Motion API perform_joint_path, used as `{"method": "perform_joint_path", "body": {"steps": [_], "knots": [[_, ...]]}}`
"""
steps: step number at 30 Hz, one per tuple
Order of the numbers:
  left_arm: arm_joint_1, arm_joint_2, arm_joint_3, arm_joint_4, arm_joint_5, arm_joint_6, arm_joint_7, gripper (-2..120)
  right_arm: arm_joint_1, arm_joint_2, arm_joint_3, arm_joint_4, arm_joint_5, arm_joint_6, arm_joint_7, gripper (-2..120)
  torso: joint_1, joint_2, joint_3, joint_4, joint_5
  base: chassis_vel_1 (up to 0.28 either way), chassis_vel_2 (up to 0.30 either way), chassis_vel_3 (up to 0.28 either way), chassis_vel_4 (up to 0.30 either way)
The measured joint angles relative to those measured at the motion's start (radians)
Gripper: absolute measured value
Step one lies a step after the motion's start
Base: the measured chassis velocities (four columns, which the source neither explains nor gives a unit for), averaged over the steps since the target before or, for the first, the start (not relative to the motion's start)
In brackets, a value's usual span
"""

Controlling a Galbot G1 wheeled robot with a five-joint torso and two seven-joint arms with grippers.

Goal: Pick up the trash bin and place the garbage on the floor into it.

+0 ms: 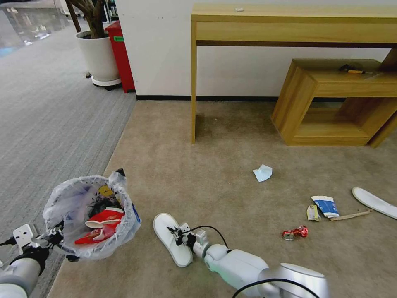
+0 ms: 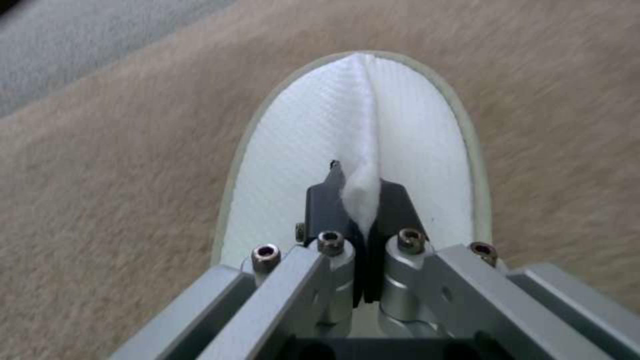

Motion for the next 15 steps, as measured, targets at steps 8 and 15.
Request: {"method": "perform_joint_path", "body": {"steps": [8, 15], "knots": [[-0.015, 0.004, 0.035, 0.038, 0.013, 0.008, 0.0, 0, 0.016, -0.121, -0.012, 0.195, 0.032, 0.001, 0.045, 0, 0.0, 0.0, 0.0, -0.0001, 0.0, 0.0, 0.0, 0.0, 0.0], [-0.021, 0.015, 0.061, 0.053, 0.008, 0.022, -0.006, 0, 0.019, -0.225, 0.011, 0.348, 0.032, 0.006, 0.069, 0, 0.0, 0.0, 0.0, 0.0001, 0.0002, 0.0, 0.0, 0.0, 0.0]]}}
